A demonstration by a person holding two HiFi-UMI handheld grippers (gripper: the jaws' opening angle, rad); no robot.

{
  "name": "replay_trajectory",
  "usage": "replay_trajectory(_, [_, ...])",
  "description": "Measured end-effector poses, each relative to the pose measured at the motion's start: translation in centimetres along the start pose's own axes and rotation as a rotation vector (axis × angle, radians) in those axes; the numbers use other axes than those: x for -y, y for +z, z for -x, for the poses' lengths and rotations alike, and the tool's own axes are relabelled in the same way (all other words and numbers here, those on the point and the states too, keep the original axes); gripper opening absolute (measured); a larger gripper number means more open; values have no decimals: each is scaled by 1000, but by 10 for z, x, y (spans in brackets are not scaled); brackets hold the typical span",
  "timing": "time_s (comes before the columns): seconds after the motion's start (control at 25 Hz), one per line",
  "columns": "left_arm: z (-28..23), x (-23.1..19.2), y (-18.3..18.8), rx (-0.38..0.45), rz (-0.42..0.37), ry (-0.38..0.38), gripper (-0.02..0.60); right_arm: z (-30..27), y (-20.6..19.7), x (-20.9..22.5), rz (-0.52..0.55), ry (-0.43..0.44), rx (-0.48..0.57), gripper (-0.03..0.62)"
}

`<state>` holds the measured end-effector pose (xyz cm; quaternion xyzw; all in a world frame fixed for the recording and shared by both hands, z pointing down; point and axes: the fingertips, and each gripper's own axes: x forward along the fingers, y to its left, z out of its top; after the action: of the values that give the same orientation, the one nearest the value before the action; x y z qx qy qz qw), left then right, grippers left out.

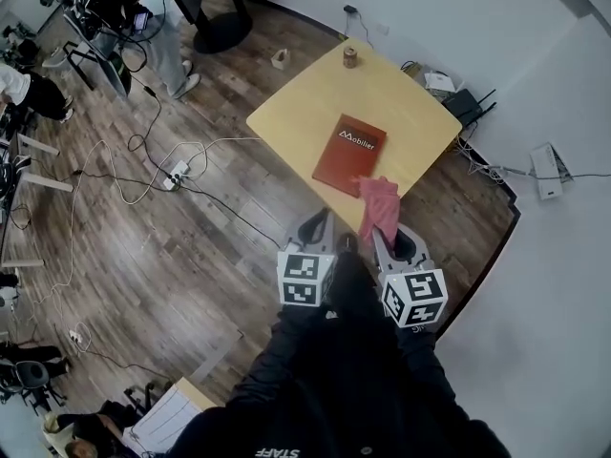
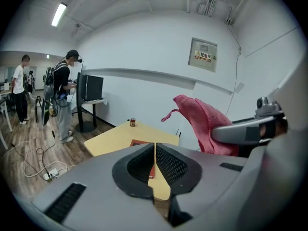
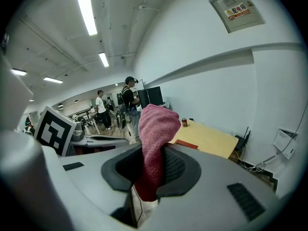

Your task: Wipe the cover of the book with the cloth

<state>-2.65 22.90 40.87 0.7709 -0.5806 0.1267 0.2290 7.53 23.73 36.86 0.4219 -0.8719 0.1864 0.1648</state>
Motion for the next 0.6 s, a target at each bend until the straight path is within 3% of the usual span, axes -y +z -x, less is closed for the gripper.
replay_trajectory(0.36, [-90, -31, 40, -33, -12, 52, 37, -83, 47, 63, -8, 49, 3, 98])
replay_trajectory(0.6, [-141, -53, 38, -103, 16, 84, 37, -121, 56, 98, -29, 65, -33, 98])
